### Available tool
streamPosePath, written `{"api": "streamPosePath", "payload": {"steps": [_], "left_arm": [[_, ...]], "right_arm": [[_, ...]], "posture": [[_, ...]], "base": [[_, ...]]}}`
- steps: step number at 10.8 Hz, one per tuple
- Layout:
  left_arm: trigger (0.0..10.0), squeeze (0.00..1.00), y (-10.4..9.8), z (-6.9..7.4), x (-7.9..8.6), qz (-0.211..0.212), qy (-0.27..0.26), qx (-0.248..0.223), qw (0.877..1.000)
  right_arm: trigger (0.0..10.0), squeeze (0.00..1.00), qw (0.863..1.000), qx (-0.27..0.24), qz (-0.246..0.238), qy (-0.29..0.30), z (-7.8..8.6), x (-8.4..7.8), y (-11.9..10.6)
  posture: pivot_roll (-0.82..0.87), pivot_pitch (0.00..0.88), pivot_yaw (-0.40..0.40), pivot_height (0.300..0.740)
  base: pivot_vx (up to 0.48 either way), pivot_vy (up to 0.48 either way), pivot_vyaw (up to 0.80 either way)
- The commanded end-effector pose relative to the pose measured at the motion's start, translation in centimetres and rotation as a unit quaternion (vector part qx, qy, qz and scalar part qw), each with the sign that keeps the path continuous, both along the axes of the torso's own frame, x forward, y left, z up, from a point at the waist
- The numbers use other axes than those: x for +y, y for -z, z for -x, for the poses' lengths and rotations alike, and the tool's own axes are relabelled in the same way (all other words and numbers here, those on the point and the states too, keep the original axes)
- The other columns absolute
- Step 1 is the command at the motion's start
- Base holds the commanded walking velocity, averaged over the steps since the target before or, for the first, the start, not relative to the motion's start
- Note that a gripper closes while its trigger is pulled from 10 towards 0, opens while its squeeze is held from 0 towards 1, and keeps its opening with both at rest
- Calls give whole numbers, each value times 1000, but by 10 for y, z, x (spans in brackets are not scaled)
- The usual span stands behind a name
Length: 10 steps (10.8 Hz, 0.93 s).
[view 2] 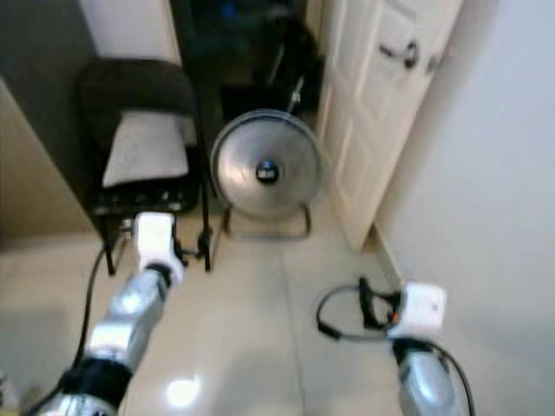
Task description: Clean up the room
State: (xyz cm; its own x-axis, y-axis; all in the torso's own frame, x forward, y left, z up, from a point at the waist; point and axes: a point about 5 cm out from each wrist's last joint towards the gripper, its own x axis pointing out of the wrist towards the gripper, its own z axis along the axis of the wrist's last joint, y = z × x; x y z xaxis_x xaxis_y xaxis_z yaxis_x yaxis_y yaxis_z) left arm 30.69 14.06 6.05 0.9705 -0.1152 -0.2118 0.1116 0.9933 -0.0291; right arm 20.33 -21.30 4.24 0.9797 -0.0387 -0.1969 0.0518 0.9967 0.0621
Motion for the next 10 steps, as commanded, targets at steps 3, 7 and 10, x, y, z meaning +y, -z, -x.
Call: {"api": "streamPosePath", "payload": {"steps": [3, 7, 10], "left_arm": [[10000, 0, -5, 0, -3, 10, 21, -13, 1000], [10000, 0, -6, -2, -7, -9, 45, -17, 999], [10000, 0, -1, -1, -12, -13, 52, -9, 999]], "right_arm": [[10000, 0, 1000, -18, -3, -7, 7, 10, -5], [10000, 0, 1000, -14, -5, -5, 9, 13, -5], [10000, 0, 1000, -9, -5, -12, 8, 15, -3]], "posture": [[-227, 0, 26, 740], [-228, 0, 36, 740], [-226, 0, 34, 740]], "base": [[160, 0, 0], [480, 0, 0], [160, 0, 0]]}}
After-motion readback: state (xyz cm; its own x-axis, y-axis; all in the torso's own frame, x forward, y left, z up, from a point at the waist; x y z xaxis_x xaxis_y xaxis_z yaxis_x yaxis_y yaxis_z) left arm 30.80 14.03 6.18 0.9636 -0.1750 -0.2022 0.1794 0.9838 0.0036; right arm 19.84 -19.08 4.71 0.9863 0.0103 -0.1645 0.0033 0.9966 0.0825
